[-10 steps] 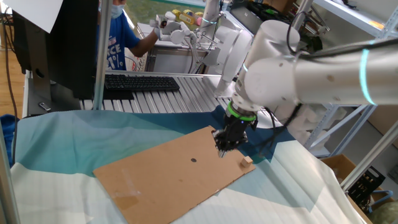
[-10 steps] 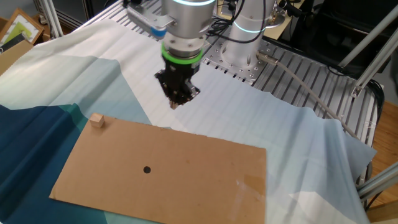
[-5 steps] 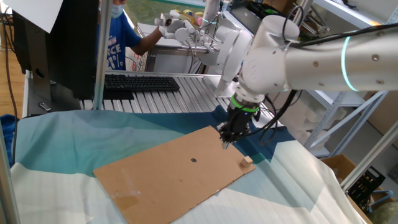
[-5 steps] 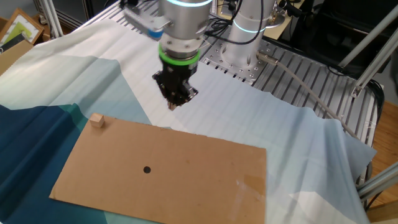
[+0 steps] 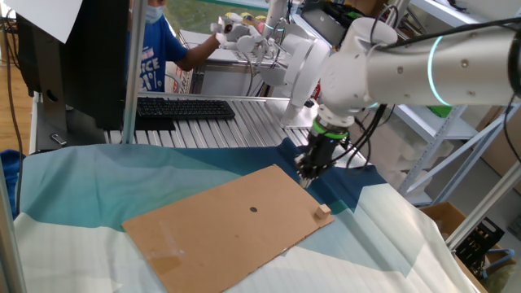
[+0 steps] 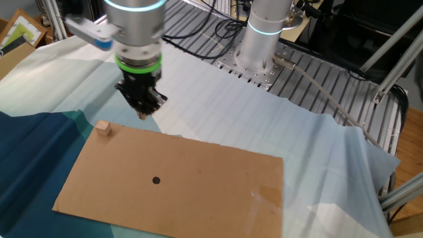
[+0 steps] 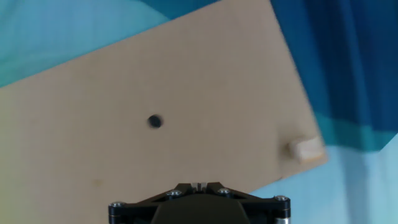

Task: Grab the block and place it at the designated location

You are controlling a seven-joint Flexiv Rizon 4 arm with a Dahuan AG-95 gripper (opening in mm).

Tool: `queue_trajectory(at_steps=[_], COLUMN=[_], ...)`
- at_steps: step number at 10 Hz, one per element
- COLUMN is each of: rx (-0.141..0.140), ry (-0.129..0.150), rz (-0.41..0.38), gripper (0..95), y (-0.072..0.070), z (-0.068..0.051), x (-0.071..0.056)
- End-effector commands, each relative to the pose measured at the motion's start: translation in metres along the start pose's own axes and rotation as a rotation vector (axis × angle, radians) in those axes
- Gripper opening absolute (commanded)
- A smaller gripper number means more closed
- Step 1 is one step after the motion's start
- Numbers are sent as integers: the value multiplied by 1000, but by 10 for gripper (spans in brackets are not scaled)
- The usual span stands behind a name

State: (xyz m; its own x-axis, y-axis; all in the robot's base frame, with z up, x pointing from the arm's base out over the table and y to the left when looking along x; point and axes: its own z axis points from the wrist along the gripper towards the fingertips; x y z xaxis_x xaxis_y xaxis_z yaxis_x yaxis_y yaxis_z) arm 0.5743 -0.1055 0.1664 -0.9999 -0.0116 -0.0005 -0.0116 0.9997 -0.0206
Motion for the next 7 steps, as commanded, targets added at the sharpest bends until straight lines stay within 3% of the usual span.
queue_trajectory(at_steps=[1, 5, 7], rx=[0, -22, -36], ry=[-8, -3, 50], rz=[7, 9, 12], gripper=[0, 0, 0], y=[-13, -19, -20], z=[3, 9, 9], x=[2, 6, 7])
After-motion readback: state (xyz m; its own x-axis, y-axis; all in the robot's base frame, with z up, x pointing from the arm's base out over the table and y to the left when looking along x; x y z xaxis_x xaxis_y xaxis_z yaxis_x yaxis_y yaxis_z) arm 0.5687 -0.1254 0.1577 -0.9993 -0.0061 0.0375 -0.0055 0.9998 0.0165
